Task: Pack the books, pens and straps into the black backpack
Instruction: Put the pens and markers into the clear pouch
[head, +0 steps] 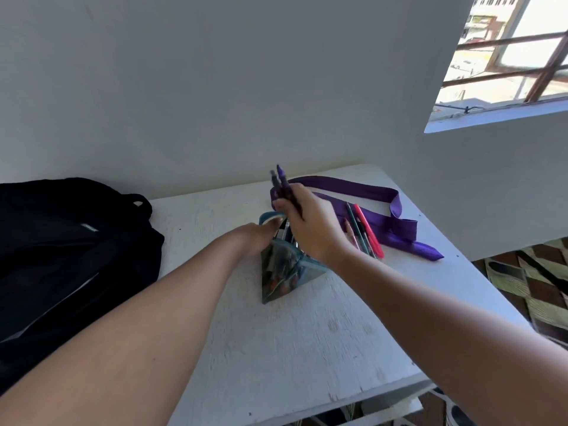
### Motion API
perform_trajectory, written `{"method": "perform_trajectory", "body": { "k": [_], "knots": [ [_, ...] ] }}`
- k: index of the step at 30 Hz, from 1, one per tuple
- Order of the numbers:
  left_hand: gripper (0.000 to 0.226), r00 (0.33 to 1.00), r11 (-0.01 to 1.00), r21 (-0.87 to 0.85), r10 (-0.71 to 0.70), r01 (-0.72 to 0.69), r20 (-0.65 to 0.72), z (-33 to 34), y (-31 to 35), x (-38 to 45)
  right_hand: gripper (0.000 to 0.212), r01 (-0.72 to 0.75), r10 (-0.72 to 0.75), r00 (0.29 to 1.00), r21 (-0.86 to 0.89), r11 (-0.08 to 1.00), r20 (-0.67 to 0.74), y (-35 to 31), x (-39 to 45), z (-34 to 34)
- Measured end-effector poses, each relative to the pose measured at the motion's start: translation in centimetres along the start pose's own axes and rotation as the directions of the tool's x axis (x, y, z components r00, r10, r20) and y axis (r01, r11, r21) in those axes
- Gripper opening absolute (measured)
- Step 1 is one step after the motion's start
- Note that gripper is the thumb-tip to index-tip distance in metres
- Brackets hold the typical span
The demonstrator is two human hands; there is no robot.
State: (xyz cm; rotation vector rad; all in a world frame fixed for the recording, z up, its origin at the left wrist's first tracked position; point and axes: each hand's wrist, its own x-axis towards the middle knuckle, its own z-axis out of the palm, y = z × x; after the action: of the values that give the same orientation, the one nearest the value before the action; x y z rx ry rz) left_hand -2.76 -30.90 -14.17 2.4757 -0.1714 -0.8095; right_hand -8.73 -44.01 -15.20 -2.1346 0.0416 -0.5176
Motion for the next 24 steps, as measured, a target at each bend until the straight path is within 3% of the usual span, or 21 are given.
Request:
{"method": "perform_trajectory", "body": {
  "k": [3,6,8,11,15,19,21,24],
  "knots": [
    [0.092,1.0,1.0,-0.03,0.006,-0.005,0.021,-0.1,-0.1,-0.5,0.014,0.13,-0.125,0.991,-0.127,0.983,0.046,1.5,-0.8,-0.1],
    [0.099,1.0,0.997,-0.078,0.025,-0.023,0.019,-0.2,-0.2,-0.8,0.024,0.273,-0.26,0.962,-0.249,0.929,0.085,3.2,-1.3,-0.4],
    [0.082,0.999,0.995,-0.1,0.027,-0.024,0.026,-0.3,0.2,-1.2,0.028,0.317,-0.303,0.948,-0.362,0.877,0.097,4.7,-1.3,-0.3],
    [0.059,0.997,0.996,-0.08,0.04,-0.035,0.06,-0.7,0.8,-2.2,0.03,0.231,-0.25,0.968,-0.458,0.858,0.018,5.7,-1.4,-0.8],
    [0.055,0.996,0.998,-0.046,0.051,-0.047,0.075,-1.0,1.4,-3.3,0.033,0.243,-0.197,0.969,-0.415,0.877,0.152,5.8,-1.7,-1.4],
    [0.028,0.996,1.0,-0.019,0.009,-0.007,0.086,-1.0,1.0,-2.3,0.038,0.209,-0.095,0.965,-0.501,0.84,0.244,5.3,-1.3,-1.9],
    [0.037,0.984,0.998,0.003,-0.065,0.065,0.165,-1.1,0.2,-1.9,0.037,0.118,0.016,0.969,-0.518,0.847,0.247,5.2,-1.1,-2.6],
    [0.069,0.968,0.995,0.008,-0.099,0.1,0.229,-1.5,-0.5,-1.7,0.044,0.032,0.164,0.929,-0.514,0.857,0.331,4.8,-1.2,-3.0]
  ]
}}
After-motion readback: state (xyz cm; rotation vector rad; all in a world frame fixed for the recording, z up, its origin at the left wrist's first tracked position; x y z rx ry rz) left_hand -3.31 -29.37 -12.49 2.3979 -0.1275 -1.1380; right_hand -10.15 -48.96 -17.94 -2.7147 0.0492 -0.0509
